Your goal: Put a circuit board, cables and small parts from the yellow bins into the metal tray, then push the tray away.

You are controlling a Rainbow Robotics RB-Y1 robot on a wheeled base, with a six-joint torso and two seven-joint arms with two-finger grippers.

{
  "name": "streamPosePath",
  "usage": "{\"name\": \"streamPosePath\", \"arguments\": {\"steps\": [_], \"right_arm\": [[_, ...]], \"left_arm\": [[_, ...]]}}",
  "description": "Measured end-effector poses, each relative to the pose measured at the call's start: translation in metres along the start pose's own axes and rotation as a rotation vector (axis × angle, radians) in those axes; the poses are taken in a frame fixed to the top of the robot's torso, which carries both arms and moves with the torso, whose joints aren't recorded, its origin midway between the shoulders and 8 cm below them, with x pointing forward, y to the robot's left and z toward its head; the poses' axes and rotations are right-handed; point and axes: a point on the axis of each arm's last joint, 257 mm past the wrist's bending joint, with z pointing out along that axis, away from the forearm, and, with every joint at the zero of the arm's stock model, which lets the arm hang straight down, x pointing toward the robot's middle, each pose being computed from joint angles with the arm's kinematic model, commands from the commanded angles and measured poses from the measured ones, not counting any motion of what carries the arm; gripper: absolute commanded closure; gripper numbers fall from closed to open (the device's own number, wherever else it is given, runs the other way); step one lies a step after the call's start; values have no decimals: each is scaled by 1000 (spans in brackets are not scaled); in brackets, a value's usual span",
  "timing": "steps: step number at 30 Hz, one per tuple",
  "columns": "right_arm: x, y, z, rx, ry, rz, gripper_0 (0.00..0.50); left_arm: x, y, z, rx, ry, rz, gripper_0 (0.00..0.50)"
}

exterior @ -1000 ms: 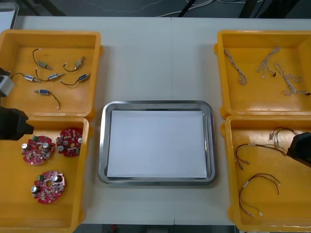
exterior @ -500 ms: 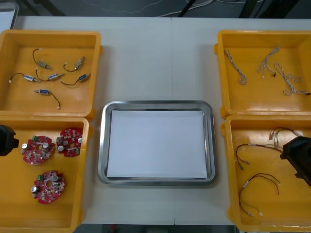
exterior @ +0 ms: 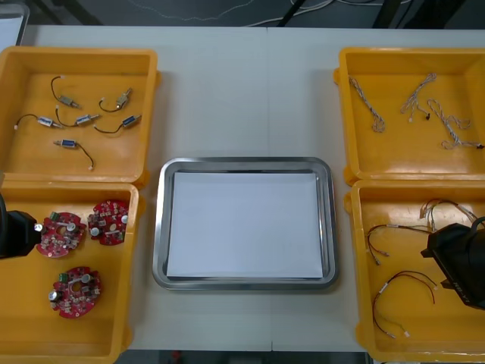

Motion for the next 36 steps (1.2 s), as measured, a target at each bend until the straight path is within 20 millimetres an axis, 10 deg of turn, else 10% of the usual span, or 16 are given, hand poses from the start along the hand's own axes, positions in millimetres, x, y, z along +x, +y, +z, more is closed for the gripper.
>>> {"name": "streamPosePath", "arguments": {"steps": [18, 36], "right_arm": [[-6, 6, 29, -36, 1, 125, 0], [9, 1, 64, 7, -3, 158, 0]], "left_arm": [[25, 23, 30, -48, 105, -84, 0], [32, 2, 44, -40, 176, -30, 0]]}}
